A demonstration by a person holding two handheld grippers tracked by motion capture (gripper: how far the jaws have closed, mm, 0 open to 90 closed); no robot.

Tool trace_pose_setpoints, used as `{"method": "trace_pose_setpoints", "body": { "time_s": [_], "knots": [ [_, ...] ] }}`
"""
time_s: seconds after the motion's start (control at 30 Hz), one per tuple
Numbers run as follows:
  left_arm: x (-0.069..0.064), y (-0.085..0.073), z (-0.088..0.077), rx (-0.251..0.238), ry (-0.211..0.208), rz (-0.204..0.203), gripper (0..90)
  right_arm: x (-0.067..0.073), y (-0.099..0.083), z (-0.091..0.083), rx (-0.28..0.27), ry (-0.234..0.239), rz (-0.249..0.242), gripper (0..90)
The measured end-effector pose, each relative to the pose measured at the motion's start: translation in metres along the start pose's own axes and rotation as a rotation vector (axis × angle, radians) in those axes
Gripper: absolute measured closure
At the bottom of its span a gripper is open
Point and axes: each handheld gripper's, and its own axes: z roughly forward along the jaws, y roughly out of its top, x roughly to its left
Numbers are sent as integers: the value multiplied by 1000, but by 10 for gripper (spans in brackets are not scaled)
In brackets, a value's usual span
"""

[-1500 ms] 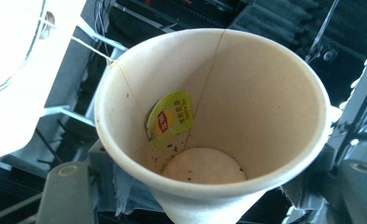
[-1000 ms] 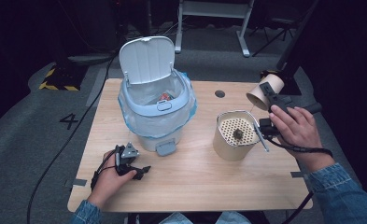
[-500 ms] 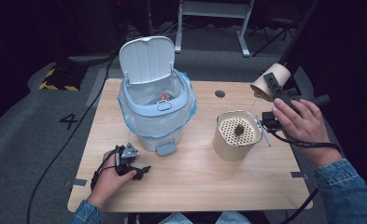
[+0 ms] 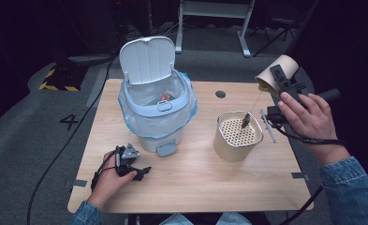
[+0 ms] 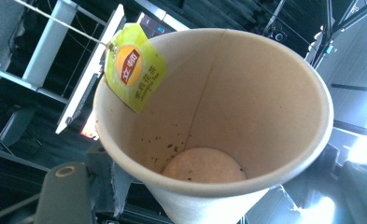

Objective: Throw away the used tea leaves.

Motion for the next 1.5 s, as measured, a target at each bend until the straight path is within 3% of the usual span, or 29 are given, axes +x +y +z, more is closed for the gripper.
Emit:
{"method": "trace_pose_setpoints", "body": {
  "time_s": [0.1, 0.33, 0.53, 0.6, 0.63, 0.67, 0.7, 0.73, 0.77, 0.8, 0.87, 0.93, 0.97, 1.0, 1.03, 1.07, 1.1, 1.13, 1.17, 1.2, 1.33, 1.37, 1.43, 1.47, 1.5],
  "knots": [
    [0, 0, 0, 0, 0, 0, 157, 2, 2, 0, 6, -5, -45, 299],
    [0, 0, 0, 0, 0, 1, 157, -5, 0, -1, 22, -33, -63, 298],
    [0, 0, 0, 0, 0, 0, 157, -8, -2, -2, 17, -29, -30, 298],
    [0, 0, 0, 0, 0, 0, 156, -7, -1, -2, -1, -8, 19, 298],
    [0, 0, 0, 0, 1, 1, 157, -5, -2, -2, -21, 13, 74, 298],
    [0, 0, 0, 0, 1, 1, 157, -5, -2, -2, -21, 13, 74, 298],
    [0, 0, 0, 0, 1, 0, 157, -1, -3, 0, -52, 64, 187, 298],
    [0, 0, 0, 0, 1, 0, 157, -1, -3, 0, -52, 64, 187, 298],
    [0, 0, 0, 0, 0, 0, 157, 3, -4, 1, -78, 113, 289, 298],
    [0, 0, 0, 0, 1, 0, 157, 3, -4, 1, -78, 113, 289, 298],
    [0, 0, 0, 0, 0, 0, 157, 8, -5, 3, -102, 153, 378, 298],
    [0, 0, 0, 0, 0, -1, 157, 13, -6, 4, -134, 226, 519, 297],
    [0, 0, 0, 0, 0, -1, 156, 15, -6, 5, -152, 250, 565, 297],
    [0, 0, 0, 0, 0, -1, 157, 18, -8, 6, -184, 325, 700, 297],
    [0, 0, 0, 0, 0, 0, 157, 18, -8, 6, -184, 325, 700, 297],
    [0, 0, 0, 0, 1, 0, 157, 20, -8, 7, -197, 357, 762, 297],
    [0, 0, 0, 0, 1, 0, 157, 25, -10, 9, -232, 445, 916, 297],
    [0, 0, 0, 0, 1, 0, 157, 25, -10, 9, -232, 445, 916, 297],
    [0, 0, 0, 0, 1, 0, 157, 27, -10, 10, -238, 481, 974, 297],
    [0, 0, 0, 0, 0, 0, 157, 30, -12, 11, -237, 555, 1109, 297],
    [0, 0, 0, 0, -1, -1, 156, 41, -19, 17, -275, 738, 1411, 296],
    [0, 0, 0, 0, -2, -1, 156, 47, -21, 19, -295, 802, 1503, 295],
    [0, 0, 0, 0, -2, -1, 156, 49, -22, 20, -302, 823, 1526, 295],
    [0, 0, 0, 0, -3, 0, 155, 52, -23, 21, -309, 853, 1557, 295],
    [1, 0, 0, 0, -3, 0, 154, 56, -26, 22, -327, 906, 1620, 296]
  ]
}}
